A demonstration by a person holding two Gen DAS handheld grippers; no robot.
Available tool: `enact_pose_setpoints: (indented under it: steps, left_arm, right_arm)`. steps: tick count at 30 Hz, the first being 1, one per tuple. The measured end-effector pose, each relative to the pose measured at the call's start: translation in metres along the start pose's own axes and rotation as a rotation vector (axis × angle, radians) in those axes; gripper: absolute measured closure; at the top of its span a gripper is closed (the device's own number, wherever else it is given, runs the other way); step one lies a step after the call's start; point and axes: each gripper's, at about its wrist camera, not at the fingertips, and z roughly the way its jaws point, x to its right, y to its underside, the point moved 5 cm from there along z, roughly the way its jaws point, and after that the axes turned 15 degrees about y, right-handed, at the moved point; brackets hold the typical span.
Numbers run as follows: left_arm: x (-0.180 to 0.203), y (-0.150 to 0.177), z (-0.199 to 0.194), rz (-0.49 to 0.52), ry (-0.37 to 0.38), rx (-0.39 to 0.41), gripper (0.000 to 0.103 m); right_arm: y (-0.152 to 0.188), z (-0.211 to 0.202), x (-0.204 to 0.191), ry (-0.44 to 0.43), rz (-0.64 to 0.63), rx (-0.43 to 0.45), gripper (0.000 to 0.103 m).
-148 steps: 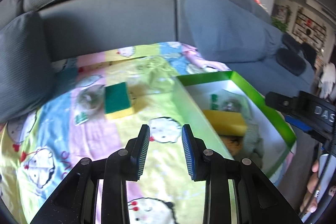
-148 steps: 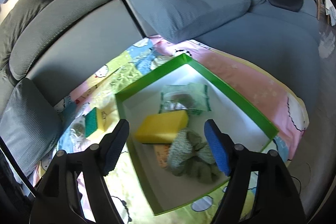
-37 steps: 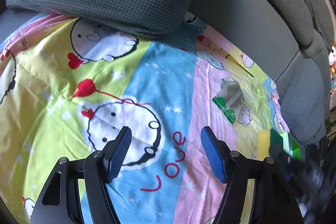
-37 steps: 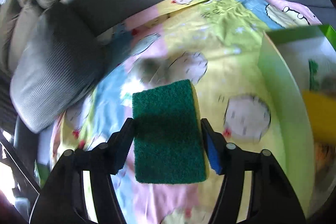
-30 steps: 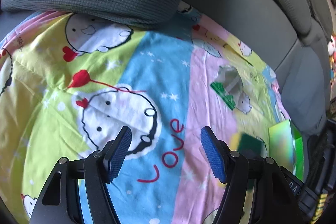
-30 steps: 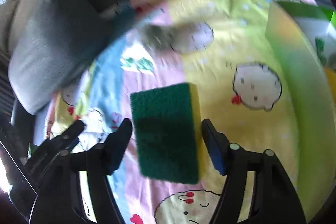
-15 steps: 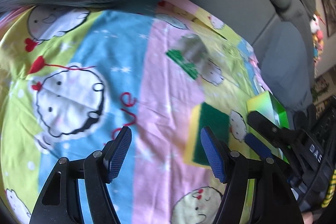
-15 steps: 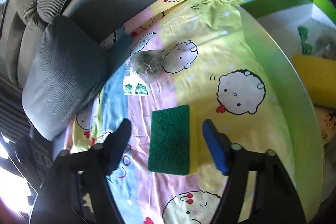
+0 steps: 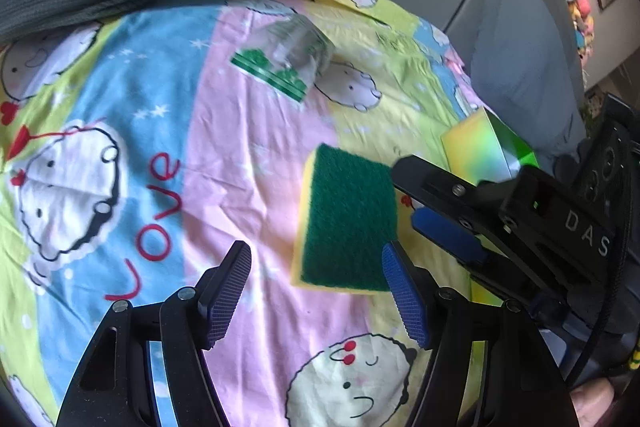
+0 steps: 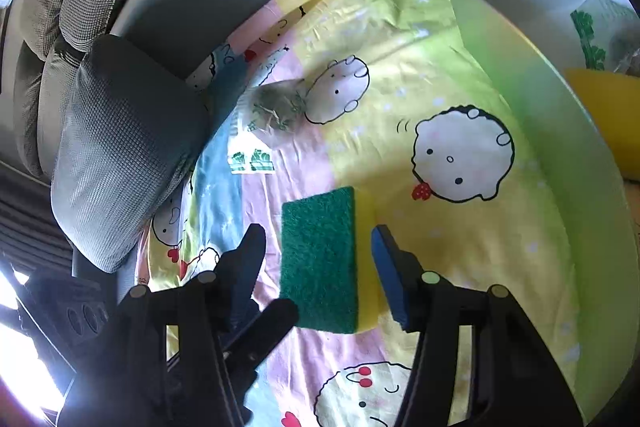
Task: Organize objects
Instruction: 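Close the right gripper on the green scouring pad and lift it, then carry the scouring pad into the green-rimmed box and open the right gripper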
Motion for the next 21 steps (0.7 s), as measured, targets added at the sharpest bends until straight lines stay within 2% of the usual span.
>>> enact_pose_setpoints:
  steps: [1,4,6,8,15,21]
  left_arm:
    - [0.001,0.001,0.001,-0.002,0.009,-0.005,0.034]
    - [0.003,0.004,0.007,-0.003,0.034,-0.026,0.046]
    - [0.004,0.005,0.012,-0.001,0.043,-0.039,0.047]
    - [0.006,0.007,0.017,0.004,0.042,-0.054,0.053]
    - [0.012,0.006,0.017,0.048,0.024,-0.048,0.058]
    - [0.037,0.002,-0.003,0.128,0.049,0.023,0.058]
  right_arm:
    - [0.0,0.001,0.002,-0.003,0.003,-0.006,0.048]
    - [0.0,0.006,0.005,-0.003,0.011,-0.018,0.048]
    - [0.0,0.01,0.007,-0.004,0.016,-0.031,0.048]
    - [0.001,0.014,0.007,-0.011,0.021,-0.048,0.048]
    - [0.005,0.027,0.006,-0.033,0.022,-0.1,0.048]
    - [0.002,0.004,0.004,-0.059,0.013,-0.044,0.048]
